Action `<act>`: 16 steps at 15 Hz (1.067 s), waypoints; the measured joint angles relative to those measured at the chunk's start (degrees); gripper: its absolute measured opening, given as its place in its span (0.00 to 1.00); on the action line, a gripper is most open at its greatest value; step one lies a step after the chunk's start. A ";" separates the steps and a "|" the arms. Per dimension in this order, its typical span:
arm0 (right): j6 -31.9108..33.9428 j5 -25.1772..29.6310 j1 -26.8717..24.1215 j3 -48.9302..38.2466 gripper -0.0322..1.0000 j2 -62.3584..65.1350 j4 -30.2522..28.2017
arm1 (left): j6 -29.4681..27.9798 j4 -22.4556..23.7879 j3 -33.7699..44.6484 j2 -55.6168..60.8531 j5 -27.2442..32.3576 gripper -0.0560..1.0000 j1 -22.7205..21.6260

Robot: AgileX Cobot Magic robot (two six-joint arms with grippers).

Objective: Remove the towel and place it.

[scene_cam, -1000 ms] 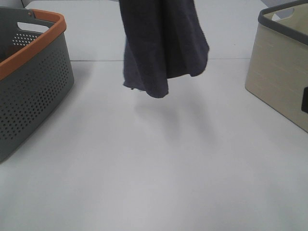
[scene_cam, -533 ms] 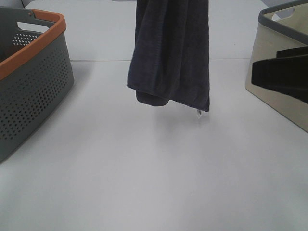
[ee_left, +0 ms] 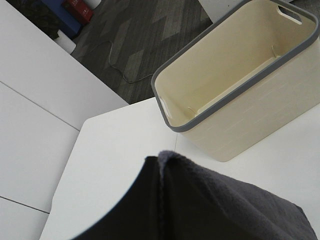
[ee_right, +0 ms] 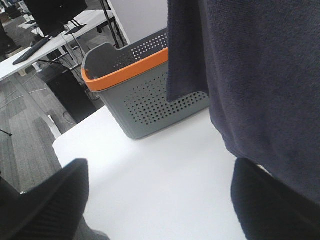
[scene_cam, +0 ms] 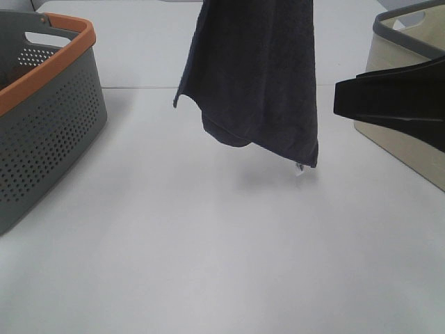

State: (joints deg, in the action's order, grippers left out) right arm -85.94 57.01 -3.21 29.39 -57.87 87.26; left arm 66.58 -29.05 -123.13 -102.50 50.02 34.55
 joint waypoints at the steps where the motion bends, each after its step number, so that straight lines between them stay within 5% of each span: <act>1: -0.57 0.23 0.46 0.00 0.71 -1.09 0.29 | 0.00 0.00 0.00 0.00 -0.29 0.05 0.00; 3: -1.20 -1.89 3.61 0.34 0.71 -2.23 0.34 | 0.00 0.00 0.00 0.00 -0.63 0.05 0.00; 4: -1.83 -10.26 10.49 2.12 0.71 -3.90 0.34 | 0.00 0.00 0.00 0.00 -0.86 0.05 0.00; 6: -2.18 -18.05 16.39 4.58 0.71 -6.70 0.46 | -0.06 0.00 0.00 0.00 -0.97 0.05 0.00; 16: -2.58 -28.71 31.11 15.58 0.71 -24.69 9.22 | 0.00 0.00 0.00 0.00 -0.97 0.05 0.00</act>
State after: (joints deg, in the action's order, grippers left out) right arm -88.52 28.30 27.90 44.98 -82.56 96.49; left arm 66.58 -29.05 -123.13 -102.50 49.05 34.55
